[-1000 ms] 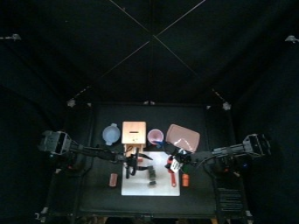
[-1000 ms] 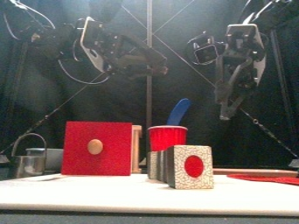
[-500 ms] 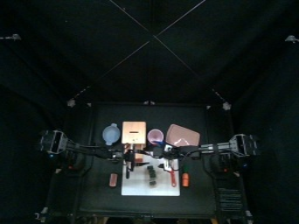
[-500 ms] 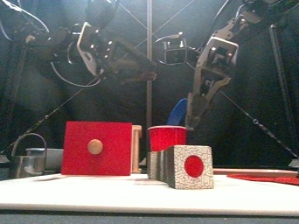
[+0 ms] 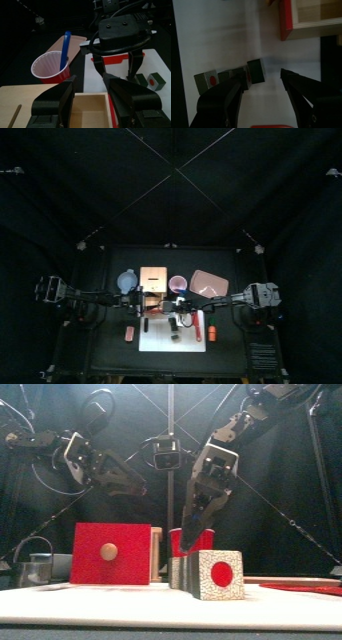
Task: Place sushi on board then cut the sushi with the knife then place the pieces on the plate
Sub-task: Place the 4 sushi pieces on the plate
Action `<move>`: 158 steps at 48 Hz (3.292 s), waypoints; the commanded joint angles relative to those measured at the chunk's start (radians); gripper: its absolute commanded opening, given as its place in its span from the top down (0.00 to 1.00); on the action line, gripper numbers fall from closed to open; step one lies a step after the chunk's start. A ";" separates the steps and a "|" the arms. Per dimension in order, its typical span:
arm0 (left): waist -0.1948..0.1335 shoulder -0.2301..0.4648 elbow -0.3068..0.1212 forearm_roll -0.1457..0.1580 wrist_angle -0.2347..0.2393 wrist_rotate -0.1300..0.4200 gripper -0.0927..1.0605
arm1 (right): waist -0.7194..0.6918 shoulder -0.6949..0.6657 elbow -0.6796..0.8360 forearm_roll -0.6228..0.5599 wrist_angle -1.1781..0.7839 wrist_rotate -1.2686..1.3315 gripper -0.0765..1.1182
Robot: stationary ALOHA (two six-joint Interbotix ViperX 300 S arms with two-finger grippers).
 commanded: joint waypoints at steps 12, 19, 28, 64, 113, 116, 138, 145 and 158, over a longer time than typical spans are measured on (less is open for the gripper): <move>-0.002 -0.011 -0.006 -0.005 -0.009 -0.003 0.20 | -0.012 -0.006 -0.035 -0.006 -0.005 -0.005 0.19; -0.002 -0.011 -0.006 -0.005 -0.009 -0.003 0.20 | -0.012 -0.006 -0.041 -0.026 0.018 -0.006 0.19; -0.002 -0.011 -0.003 -0.012 -0.009 -0.003 0.20 | -0.017 0.005 -0.055 -0.037 0.058 -0.005 0.19; 0.000 -0.011 0.014 -0.043 -0.009 -0.003 0.20 | -0.028 0.040 -0.071 -0.044 0.074 -0.006 0.21; -0.002 -0.009 0.025 -0.072 -0.009 -0.002 0.20 | -0.232 -0.331 0.299 -0.061 0.152 0.514 0.45; -0.003 -0.009 0.025 -0.072 -0.009 -0.002 0.20 | -0.273 -0.337 0.314 -0.107 0.153 0.597 0.45; -0.005 -0.008 0.051 -0.069 -0.006 0.003 0.20 | -0.465 -0.334 0.339 -0.376 0.138 1.042 0.45; -0.005 -0.008 0.060 -0.054 -0.008 0.002 0.20 | -0.491 -0.313 0.327 -0.426 0.132 1.088 0.45; -0.018 -0.008 0.063 -0.049 -0.008 0.002 0.20 | -0.497 -0.258 0.307 -0.459 0.130 1.114 0.45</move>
